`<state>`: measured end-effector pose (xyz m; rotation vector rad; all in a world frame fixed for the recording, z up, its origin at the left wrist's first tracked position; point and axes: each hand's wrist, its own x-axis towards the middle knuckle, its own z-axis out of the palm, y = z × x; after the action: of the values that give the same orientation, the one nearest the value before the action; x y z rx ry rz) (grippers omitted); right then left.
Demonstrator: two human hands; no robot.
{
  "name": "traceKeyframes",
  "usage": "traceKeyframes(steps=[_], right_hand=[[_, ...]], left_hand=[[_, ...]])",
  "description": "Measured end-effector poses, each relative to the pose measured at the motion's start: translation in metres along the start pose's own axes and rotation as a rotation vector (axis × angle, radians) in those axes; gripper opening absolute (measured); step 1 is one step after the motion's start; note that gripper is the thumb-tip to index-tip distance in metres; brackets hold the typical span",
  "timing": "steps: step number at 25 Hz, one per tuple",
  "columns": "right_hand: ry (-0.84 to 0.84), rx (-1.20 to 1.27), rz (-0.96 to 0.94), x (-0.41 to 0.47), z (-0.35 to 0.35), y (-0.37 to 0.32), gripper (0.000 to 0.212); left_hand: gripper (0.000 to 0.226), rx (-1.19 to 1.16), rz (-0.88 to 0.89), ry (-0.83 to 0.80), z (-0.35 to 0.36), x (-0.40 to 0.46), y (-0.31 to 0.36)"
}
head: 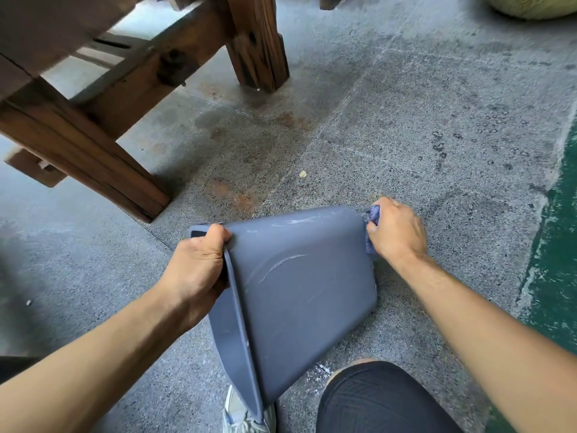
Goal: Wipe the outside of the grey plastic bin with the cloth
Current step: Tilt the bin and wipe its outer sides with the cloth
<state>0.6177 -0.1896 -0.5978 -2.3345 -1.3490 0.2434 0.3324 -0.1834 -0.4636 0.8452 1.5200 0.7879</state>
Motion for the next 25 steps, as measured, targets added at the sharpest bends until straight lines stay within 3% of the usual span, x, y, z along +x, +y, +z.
traceKeyframes(steps=[4, 8, 12, 18, 25], right_hand=[[0.079, 0.04, -0.029, -0.014, -0.028, -0.011, 0.022], [0.199, 0.267, -0.255, -0.059, -0.064, -0.069, 0.029], [0.192, 0.478, -0.442, -0.11, -0.081, -0.12, 0.034], [0.216, 0.331, -0.571, -0.124, -0.067, -0.139, 0.034], [0.206, 0.226, -0.457, -0.08, -0.047, -0.113, 0.037]], left_hand=[[0.016, -0.034, -0.026, 0.002, 0.002, -0.002, -0.001], [0.011, -0.06, -0.025, 0.008, 0.009, -0.004, 0.001], [0.012, -0.094, -0.045, 0.005, 0.018, -0.005, 0.007], [0.016, -0.095, -0.052, 0.012, 0.028, -0.009, 0.015], [0.015, -0.077, -0.113, -0.005, 0.021, -0.008, 0.015]])
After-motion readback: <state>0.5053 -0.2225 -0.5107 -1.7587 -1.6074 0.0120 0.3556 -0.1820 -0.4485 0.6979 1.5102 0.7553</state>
